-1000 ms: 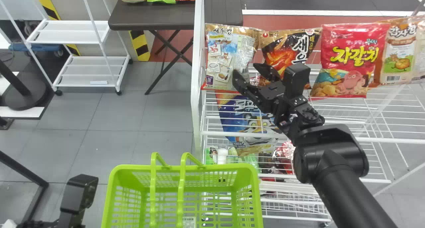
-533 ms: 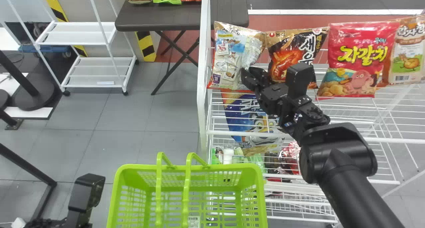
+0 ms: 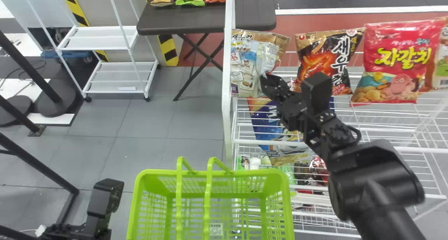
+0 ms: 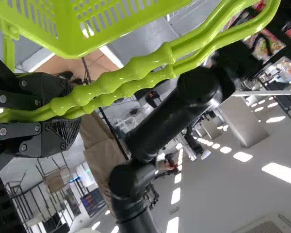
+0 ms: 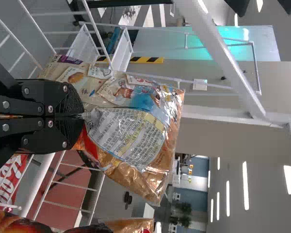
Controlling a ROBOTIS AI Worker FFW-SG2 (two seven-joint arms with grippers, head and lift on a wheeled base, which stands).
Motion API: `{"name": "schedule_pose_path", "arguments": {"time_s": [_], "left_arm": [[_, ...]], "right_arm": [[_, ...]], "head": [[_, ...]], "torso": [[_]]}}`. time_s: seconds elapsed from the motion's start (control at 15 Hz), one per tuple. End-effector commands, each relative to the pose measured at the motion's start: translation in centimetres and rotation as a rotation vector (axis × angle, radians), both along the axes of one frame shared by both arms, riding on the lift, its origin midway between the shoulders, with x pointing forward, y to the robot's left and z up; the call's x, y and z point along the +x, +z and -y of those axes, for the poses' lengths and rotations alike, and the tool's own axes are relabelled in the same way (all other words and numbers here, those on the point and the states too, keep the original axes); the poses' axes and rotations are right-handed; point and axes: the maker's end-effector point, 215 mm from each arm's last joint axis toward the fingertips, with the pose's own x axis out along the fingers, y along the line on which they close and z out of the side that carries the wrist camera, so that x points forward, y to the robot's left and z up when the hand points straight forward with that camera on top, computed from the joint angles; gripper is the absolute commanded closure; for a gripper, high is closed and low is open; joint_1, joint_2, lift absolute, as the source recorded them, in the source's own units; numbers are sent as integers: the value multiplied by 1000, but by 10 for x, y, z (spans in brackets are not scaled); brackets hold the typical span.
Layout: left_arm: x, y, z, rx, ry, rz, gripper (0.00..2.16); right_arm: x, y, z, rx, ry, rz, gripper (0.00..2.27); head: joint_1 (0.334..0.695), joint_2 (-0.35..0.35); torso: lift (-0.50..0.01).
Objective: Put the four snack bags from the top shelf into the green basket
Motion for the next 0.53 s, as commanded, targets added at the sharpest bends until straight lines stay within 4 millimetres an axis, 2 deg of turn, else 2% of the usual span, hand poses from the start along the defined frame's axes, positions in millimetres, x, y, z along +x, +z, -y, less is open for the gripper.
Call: {"name": "schedule_pose_path", "arguments": {"time_s": [0.0, 0.13, 0.27, 0.4, 0.47], "left_arm": [[11, 5, -8, 5, 16, 23, 2145], [19, 4, -10, 31, 26, 15, 2145], [27, 3, -12, 45, 37, 3, 2145], [31, 4, -12, 48, 41, 13, 2145], [32, 4, -12, 44, 46, 11, 2145]], "right_arm": [[-35, 29, 13, 48, -30, 21, 2250], [-64, 39, 38, 56, -80, -11, 2250], [-98, 41, 65, 51, -131, -89, 2250], [-134, 31, 83, 39, -160, -195, 2250], [-152, 22, 84, 41, -144, -263, 2250]], "head": [[695, 113], [695, 117], [695, 89], [695, 58], [695, 40]], "torso": [[0], [0], [0], [0], [0]]}}
